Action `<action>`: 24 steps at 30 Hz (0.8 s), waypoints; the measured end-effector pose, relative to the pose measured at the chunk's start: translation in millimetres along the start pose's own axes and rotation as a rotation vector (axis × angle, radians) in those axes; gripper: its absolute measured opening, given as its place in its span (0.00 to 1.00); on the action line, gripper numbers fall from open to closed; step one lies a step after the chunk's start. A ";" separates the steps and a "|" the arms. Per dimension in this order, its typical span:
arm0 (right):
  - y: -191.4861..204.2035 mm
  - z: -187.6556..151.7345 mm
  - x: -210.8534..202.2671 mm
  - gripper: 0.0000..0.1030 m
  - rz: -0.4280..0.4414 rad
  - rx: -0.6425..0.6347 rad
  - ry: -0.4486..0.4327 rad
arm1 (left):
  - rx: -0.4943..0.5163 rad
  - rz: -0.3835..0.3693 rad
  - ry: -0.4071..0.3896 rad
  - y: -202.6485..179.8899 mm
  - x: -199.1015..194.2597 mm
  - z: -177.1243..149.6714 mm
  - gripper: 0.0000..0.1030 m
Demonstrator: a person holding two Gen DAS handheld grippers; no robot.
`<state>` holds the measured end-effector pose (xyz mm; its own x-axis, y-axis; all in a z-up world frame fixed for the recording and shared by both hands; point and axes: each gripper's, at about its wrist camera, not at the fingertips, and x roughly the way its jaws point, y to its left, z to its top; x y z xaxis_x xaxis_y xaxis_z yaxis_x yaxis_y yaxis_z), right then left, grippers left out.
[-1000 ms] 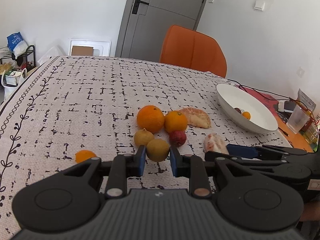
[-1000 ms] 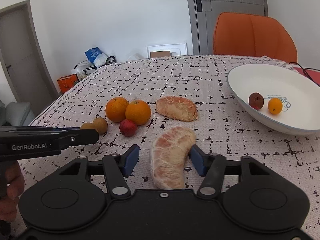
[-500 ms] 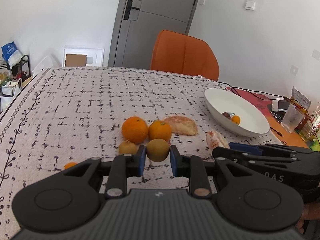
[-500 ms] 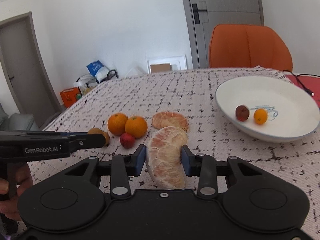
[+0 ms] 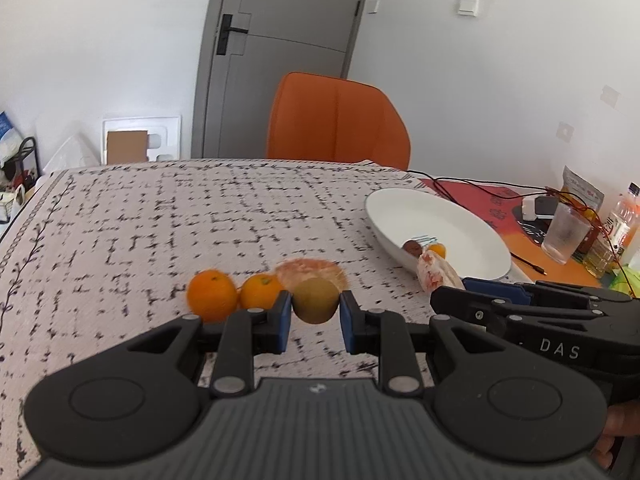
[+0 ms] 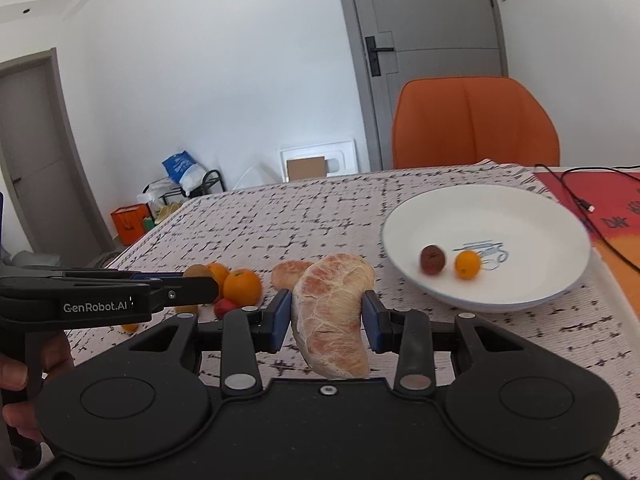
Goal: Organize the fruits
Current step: 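Carry the pomelo segment and kiwi into the white bowl and release both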
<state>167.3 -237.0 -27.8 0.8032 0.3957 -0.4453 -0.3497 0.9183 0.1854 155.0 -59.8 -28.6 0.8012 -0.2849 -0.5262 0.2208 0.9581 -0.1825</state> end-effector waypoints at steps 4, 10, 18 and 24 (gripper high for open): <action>-11.6 0.0 -5.5 0.35 -0.015 0.015 -0.013 | 0.018 -0.010 0.002 -8.9 6.1 3.2 0.23; -29.4 -2.2 -11.1 0.35 -0.043 0.043 -0.027 | 0.043 -0.027 0.005 -22.5 16.0 7.5 0.23; -56.3 -3.4 -12.4 0.35 -0.091 0.076 -0.035 | 0.076 -0.045 0.009 -40.5 32.3 16.2 0.23; -77.0 -1.7 -10.8 0.35 -0.119 0.100 -0.042 | 0.103 -0.055 0.010 -55.4 47.8 22.6 0.23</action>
<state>184.8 -312.0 -38.8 0.8562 0.2824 -0.4326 -0.2031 0.9540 0.2206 193.6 -125.8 -24.8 0.7805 -0.3373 -0.5264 0.3209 0.9387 -0.1258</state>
